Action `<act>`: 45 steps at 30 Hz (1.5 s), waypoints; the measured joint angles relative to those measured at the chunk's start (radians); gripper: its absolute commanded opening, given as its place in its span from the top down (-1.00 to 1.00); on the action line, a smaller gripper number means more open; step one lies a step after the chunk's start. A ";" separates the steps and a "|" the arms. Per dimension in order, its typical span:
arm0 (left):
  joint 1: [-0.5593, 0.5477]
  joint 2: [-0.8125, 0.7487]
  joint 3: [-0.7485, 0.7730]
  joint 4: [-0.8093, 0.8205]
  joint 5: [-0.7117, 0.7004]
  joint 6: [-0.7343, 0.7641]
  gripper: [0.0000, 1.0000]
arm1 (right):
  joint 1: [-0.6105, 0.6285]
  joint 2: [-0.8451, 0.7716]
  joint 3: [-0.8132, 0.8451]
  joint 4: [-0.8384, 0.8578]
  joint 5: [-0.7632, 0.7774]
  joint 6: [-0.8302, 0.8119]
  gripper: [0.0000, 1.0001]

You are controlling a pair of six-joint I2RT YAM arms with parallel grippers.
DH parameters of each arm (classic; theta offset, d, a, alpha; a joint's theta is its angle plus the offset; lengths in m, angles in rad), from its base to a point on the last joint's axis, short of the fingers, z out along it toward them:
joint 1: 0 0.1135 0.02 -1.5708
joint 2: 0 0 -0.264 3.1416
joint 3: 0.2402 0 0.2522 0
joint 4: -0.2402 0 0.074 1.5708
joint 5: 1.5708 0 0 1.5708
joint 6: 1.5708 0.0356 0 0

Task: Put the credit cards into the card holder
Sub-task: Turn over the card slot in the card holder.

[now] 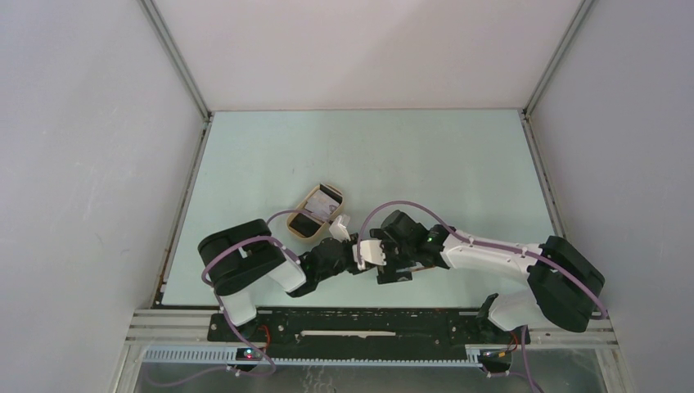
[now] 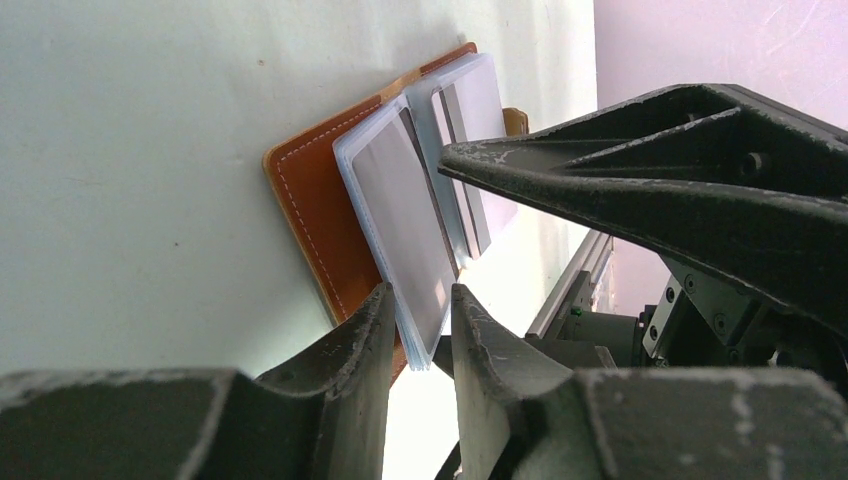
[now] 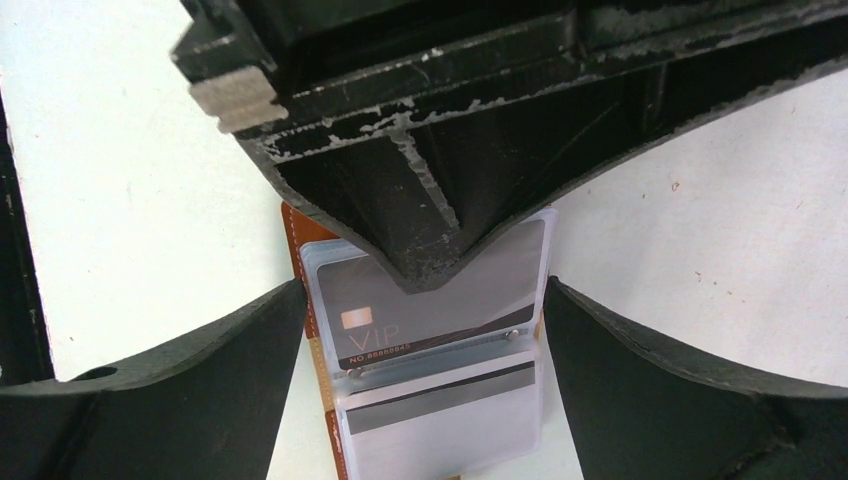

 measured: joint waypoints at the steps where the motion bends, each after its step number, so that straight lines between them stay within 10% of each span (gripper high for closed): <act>1: 0.000 0.000 0.000 0.000 0.000 0.000 0.35 | 0.002 0.001 0.000 0.001 0.000 0.000 -0.94; 45: 0.017 -0.016 0.000 0.033 0.003 0.000 0.30 | -0.005 0.000 0.000 0.034 0.045 0.004 -0.63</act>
